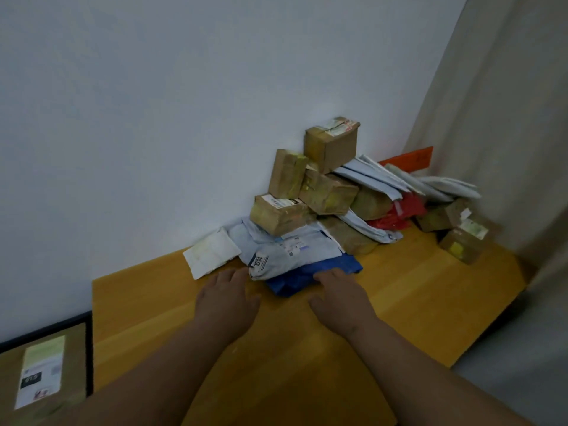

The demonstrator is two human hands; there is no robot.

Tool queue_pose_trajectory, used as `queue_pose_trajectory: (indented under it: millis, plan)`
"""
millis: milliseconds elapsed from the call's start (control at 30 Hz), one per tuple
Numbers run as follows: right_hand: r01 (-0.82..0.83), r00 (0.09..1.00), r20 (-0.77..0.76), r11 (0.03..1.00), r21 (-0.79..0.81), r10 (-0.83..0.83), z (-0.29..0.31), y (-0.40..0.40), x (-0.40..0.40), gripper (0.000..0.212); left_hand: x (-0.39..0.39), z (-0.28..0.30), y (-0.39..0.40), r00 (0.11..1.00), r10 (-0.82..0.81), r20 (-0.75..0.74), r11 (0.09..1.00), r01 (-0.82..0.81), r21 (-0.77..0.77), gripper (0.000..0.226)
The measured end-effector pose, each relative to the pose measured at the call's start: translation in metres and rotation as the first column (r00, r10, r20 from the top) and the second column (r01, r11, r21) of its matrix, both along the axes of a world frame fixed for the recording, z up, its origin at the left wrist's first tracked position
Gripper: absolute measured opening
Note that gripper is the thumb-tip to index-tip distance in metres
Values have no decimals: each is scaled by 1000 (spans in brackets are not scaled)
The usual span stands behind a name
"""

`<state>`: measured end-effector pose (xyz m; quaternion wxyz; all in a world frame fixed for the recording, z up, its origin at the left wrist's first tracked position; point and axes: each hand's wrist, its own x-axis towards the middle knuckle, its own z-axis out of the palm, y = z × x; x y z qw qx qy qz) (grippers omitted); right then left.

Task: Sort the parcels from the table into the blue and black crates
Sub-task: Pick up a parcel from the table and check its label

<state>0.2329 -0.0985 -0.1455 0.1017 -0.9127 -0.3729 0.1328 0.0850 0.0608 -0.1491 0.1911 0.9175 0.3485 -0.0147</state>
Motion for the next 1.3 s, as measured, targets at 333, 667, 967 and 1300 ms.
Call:
queue_pose_trajectory:
  millis: [333,667,967,1300]
  plan:
    - [-146,972,219,957,251,90,48,74,180,43,168,59,37,989,52,137,968,-84,238,75]
    - [-146,978,186,952,268,98,80,107,355,82,347,98,43,989,117,91,960,-136,244,83]
    - [53,929,-321,794,605,183,86,153,402,87,396,101,53,959,270,88,960,-275,54,79]
    - [207,898,-385,570,795,211,86,123,384,47,375,97,25,824,236,516,944,-320,80,61]
